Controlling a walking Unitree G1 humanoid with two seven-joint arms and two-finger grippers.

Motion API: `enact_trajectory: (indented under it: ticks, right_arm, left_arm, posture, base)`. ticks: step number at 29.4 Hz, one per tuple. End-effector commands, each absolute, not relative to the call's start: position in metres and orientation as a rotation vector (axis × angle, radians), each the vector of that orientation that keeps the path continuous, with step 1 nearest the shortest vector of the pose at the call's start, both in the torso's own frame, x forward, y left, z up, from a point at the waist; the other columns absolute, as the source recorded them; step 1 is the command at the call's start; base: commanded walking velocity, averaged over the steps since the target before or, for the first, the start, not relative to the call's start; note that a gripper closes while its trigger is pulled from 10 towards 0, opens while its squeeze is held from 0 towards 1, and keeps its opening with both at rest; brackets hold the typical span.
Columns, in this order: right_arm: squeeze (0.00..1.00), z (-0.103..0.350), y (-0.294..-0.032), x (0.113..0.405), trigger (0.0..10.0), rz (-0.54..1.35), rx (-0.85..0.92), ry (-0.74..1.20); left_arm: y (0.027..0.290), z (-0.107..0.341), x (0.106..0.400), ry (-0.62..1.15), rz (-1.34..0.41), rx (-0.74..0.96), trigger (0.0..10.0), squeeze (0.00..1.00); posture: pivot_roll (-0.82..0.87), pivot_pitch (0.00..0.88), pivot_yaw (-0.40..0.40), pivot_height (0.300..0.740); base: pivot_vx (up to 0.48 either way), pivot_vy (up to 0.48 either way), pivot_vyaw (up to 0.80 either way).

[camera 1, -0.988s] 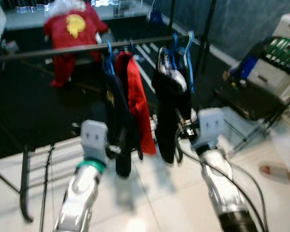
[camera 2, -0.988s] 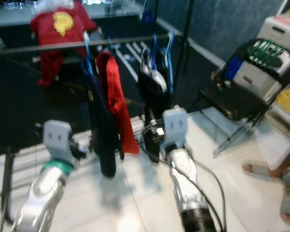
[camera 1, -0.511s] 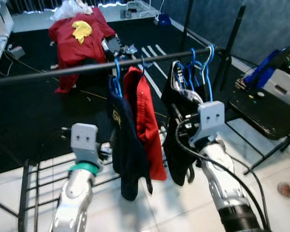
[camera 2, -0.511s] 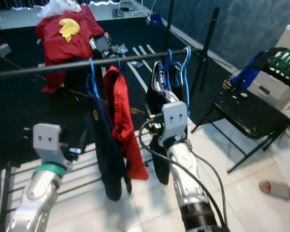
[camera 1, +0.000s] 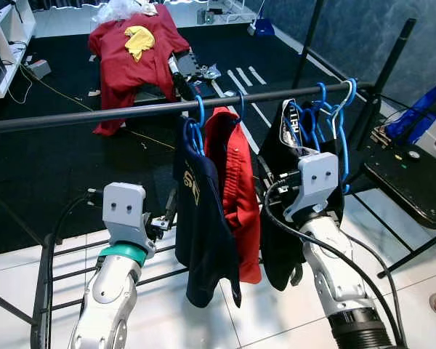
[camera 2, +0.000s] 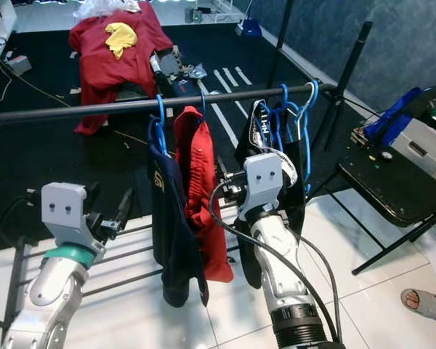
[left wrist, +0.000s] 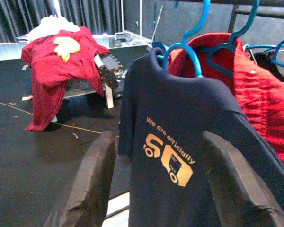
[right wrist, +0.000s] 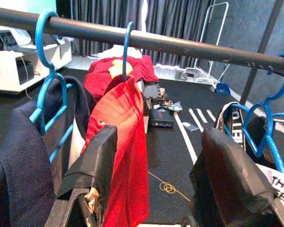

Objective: Hang hanger

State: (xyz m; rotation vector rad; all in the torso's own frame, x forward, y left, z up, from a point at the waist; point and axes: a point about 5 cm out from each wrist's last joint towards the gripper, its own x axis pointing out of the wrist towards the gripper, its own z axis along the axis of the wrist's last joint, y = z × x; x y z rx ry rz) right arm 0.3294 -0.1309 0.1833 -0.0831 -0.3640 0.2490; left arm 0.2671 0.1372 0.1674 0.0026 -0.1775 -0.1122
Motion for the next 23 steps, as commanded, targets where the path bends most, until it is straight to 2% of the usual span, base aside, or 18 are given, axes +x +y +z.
enact_trajectory:
  ticks: [1, 3, 6, 10, 21, 23]
  right_arm:
    - [0.0, 0.182, -0.131, 0.329, 10.0, 0.251, -0.073, -0.355]
    - [0.0, 0.18, -0.117, 0.336, 10.0, 0.285, 0.003, -0.301]
    - [0.0, 0.174, -0.102, 0.348, 10.0, 0.28, 0.026, -0.209]
    - [0.0, 0.173, -0.096, 0.359, 10.0, 0.27, 0.013, -0.154]
    - [0.0, 0.192, -0.073, 0.375, 10.0, 0.436, -0.024, -0.142]
    - [0.0, 0.214, -0.052, 0.375, 10.0, 0.513, -0.126, -0.242]
  left_arm:
    - [0.136, 0.167, 0.267, -0.171, -0.115, 0.012, 10.0, 0.0]
    - [0.134, 0.169, 0.267, -0.174, -0.121, 0.011, 10.0, 0.0]
    - [0.132, 0.169, 0.267, -0.165, -0.133, 0.018, 10.0, 0.0]
    - [0.133, 0.169, 0.266, -0.156, -0.137, 0.024, 10.0, 0.0]
    - [0.133, 0.171, 0.264, -0.151, -0.138, 0.037, 10.0, 0.0]
    - [0.133, 0.17, 0.262, -0.148, -0.132, 0.04, 10.0, 0.0]
  posture:
    - [-0.01, 0.042, 0.047, 0.74]
    - [-0.02, 0.054, 0.057, 0.74]
    - [-0.01, 0.062, 0.06, 0.74]
    - [-0.01, 0.068, 0.064, 0.74]
    - [0.01, 0.086, 0.059, 0.74]
    - [0.02, 0.088, 0.042, 0.74]
  base:
    - [0.0, 0.0, 0.0]
    - [0.0, 0.0, 0.0]
    - [0.0, 0.0, 0.0]
    - [0.0, 0.0, 0.0]
    - [0.0, 0.0, 0.0]
    - [0.0, 0.0, 0.0]
